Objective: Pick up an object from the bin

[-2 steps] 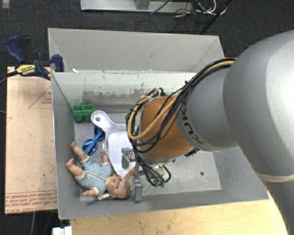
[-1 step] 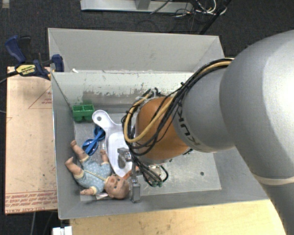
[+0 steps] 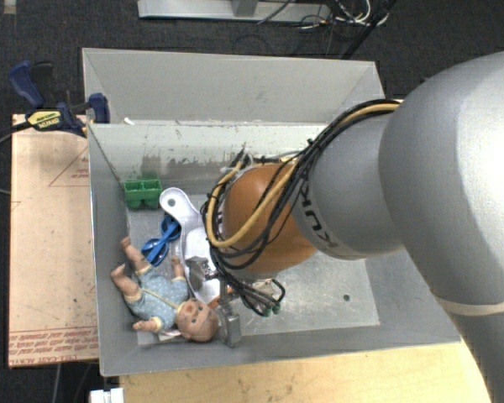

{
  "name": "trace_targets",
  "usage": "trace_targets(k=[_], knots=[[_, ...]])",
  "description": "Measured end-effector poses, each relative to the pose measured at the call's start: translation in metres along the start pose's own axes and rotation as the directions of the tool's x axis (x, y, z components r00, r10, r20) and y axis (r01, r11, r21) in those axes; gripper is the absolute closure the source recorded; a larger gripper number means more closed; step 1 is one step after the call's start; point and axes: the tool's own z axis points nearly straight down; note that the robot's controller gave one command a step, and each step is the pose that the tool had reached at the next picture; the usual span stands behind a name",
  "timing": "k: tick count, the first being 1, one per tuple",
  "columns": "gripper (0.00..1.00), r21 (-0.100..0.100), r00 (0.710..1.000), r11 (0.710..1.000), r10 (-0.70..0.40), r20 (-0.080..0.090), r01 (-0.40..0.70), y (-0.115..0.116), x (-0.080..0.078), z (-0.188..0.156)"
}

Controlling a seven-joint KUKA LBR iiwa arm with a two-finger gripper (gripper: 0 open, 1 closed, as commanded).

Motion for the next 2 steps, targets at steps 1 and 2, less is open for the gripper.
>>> trace_targets(k=[1,2], knots=[[1.00,0.005,0.999,0.999,0.046,-0.004,-0.045,0.0103,0.0093,0.0025],[0.00,0.004,0.999,0.999,0.047,0.017,-0.047,0.0097,0.0038,-0.0006]])
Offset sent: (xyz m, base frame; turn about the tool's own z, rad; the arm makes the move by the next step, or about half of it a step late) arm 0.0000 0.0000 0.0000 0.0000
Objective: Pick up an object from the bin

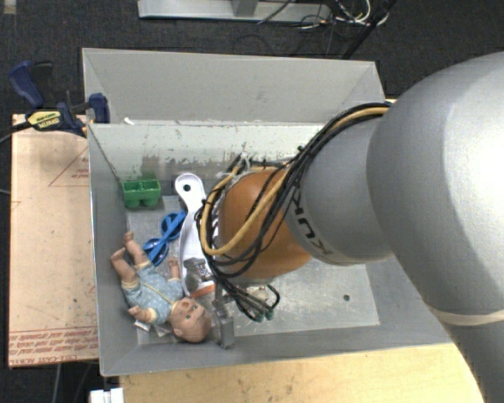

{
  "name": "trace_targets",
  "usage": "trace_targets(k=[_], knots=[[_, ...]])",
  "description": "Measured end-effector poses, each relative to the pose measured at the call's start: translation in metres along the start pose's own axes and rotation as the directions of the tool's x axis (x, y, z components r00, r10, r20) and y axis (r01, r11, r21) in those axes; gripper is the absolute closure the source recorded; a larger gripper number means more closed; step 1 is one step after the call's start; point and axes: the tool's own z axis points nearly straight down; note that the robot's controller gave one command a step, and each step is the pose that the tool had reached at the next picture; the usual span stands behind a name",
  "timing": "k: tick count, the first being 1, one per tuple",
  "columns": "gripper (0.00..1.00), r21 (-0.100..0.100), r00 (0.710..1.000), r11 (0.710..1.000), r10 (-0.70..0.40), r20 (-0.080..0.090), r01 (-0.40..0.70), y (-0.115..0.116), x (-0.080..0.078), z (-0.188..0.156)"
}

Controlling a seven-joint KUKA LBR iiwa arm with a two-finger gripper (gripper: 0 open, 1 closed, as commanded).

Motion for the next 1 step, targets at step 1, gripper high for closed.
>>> trace_targets(k=[1], knots=[[0.00,0.000,1.000,1.000,0.001,0.000,-0.001,-0.0001,0.0000,0.0000]])
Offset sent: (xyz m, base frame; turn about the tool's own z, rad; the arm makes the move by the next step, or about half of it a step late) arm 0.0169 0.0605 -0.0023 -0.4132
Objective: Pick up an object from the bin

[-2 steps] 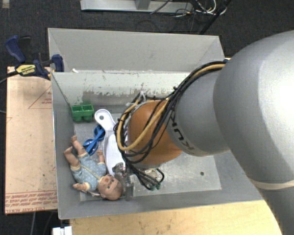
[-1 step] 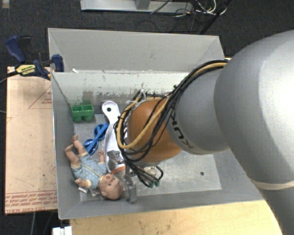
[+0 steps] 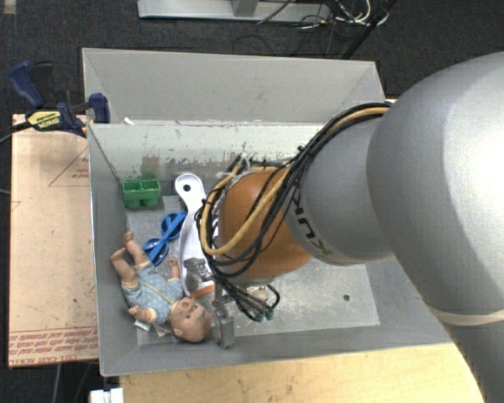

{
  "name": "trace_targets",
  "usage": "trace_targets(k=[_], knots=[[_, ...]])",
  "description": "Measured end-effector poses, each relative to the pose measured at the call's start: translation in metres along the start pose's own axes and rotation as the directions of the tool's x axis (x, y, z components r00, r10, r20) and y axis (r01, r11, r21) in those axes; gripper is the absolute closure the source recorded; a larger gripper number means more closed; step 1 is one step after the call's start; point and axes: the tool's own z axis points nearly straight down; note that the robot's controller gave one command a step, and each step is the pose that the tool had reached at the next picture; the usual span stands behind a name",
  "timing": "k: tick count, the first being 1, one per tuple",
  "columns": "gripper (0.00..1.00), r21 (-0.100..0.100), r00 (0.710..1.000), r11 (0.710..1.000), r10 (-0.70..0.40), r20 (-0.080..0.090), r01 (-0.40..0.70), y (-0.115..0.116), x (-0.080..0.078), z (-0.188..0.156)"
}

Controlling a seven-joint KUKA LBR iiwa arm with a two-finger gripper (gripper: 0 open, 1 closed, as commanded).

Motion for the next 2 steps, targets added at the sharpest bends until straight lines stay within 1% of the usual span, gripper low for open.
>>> trace_targets(k=[1,2], knots=[[0.00,0.004,0.996,0.996,-0.090,-0.006,0.090,0.009,-0.006,0.001],[1.00,0.001,0.999,0.999,-0.054,0.000,0.054,0.060,-0.023,0.004]])
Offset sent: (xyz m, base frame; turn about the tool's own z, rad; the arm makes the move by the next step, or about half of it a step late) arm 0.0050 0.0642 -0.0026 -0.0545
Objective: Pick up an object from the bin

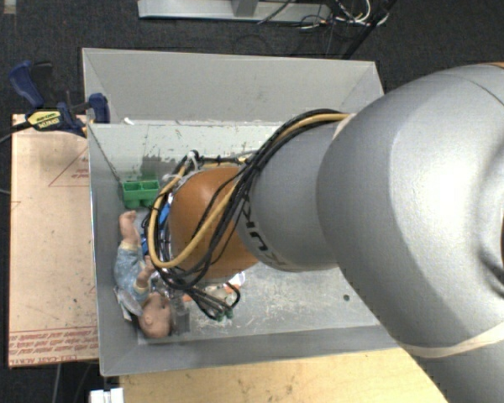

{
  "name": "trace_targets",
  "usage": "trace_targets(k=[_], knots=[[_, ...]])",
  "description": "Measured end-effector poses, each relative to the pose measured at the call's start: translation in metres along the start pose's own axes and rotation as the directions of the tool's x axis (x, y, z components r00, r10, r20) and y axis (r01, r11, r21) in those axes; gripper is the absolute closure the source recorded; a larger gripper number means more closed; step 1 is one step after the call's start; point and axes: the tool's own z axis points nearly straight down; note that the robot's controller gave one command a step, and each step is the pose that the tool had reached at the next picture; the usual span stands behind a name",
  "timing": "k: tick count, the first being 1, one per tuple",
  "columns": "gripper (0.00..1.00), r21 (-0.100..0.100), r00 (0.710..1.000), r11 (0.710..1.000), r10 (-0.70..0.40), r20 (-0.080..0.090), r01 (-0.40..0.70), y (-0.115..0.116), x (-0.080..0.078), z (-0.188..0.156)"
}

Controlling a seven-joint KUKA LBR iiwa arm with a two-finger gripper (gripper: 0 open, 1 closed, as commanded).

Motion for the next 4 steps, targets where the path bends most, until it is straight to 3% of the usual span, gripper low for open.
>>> trace_targets(k=[1,2,3,4], knots=[[1.00,0.000,1.000,1.000,0.001,0.000,-0.001,0.000,0.000,0.000],[1.00,0.000,1.000,1.000,-0.029,0.001,0.029,-0.001,-0.006,-0.138],[0.00,-0.001,1.000,1.000,-0.029,0.002,0.029,-0.001,-0.006,-0.138],[0.00,-0.001,1.000,1.000,-0.029,0.002,0.029,0.000,-0.006,-0.138]])
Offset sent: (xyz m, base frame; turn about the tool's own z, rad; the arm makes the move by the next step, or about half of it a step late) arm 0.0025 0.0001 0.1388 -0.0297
